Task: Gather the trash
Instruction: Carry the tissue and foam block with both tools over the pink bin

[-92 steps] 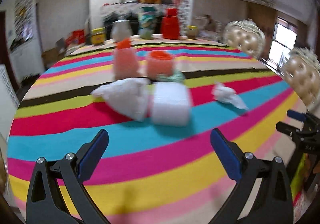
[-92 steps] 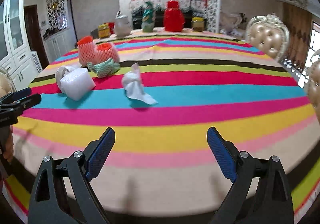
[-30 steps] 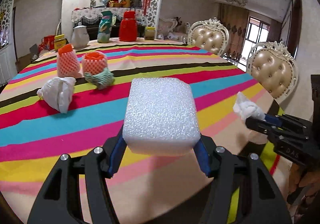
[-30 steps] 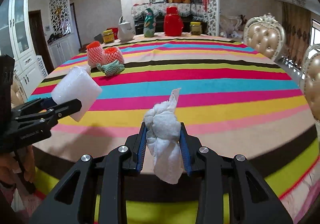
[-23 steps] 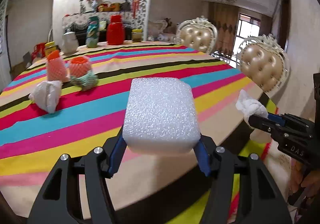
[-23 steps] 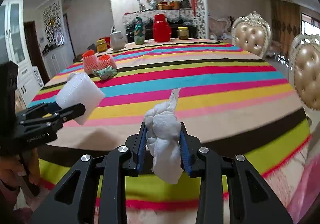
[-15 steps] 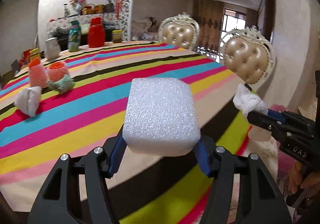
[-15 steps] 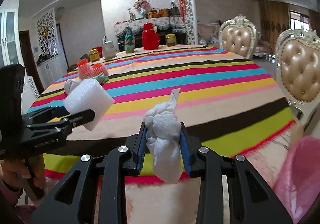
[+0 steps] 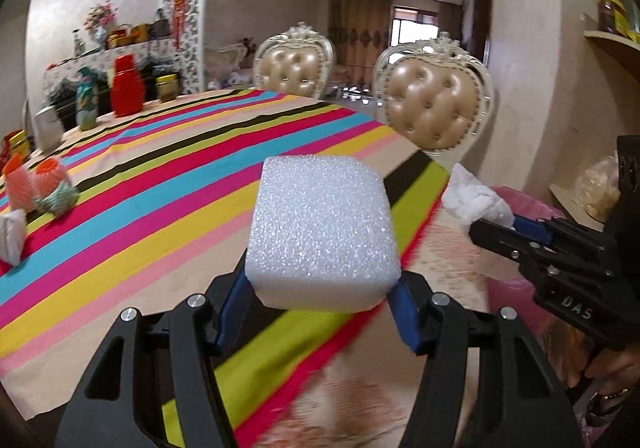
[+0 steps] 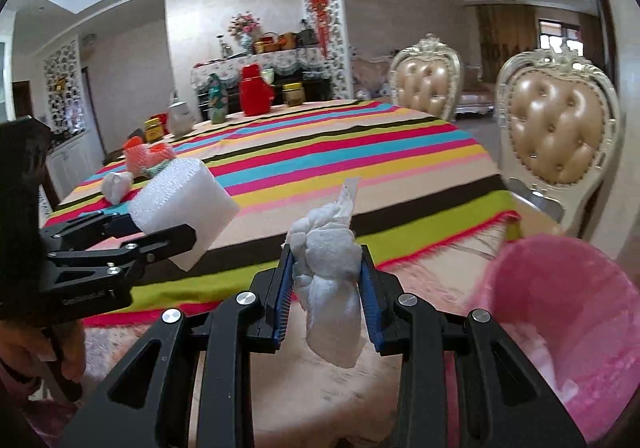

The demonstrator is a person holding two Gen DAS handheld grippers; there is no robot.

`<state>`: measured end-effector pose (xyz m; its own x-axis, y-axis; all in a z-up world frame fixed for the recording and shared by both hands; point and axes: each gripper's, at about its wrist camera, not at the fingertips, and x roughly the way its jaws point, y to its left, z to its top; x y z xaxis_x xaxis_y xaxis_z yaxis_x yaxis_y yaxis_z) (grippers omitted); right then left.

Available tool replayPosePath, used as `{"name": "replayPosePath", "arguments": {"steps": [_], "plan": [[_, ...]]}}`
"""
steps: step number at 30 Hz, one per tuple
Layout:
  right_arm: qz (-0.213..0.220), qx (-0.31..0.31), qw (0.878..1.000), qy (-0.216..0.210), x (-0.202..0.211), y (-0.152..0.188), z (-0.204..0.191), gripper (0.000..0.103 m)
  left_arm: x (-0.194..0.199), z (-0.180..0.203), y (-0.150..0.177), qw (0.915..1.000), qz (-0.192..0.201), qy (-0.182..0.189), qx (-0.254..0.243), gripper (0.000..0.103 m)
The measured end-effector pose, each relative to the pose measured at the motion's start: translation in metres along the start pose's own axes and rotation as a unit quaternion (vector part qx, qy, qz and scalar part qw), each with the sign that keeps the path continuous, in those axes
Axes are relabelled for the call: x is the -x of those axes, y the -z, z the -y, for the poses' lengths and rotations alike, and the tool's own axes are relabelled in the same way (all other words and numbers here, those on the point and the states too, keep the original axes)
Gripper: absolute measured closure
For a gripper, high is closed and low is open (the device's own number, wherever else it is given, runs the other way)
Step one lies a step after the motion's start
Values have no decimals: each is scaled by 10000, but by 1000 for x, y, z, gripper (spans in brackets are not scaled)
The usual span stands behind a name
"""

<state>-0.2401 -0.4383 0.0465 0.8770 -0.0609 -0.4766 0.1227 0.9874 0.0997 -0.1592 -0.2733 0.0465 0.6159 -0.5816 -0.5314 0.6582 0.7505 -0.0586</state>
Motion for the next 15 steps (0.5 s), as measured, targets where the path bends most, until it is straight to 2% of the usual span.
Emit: {"name": "replayPosePath", "arguments": {"steps": [8, 15], "plan": [[81, -336, 9976, 599, 36, 14, 52, 69, -11, 58, -5, 9975, 54, 537, -460, 43], [176, -597, 9900, 1264, 64, 12, 104, 69, -30, 113, -17, 9902, 93, 1084, -871, 43]]}}
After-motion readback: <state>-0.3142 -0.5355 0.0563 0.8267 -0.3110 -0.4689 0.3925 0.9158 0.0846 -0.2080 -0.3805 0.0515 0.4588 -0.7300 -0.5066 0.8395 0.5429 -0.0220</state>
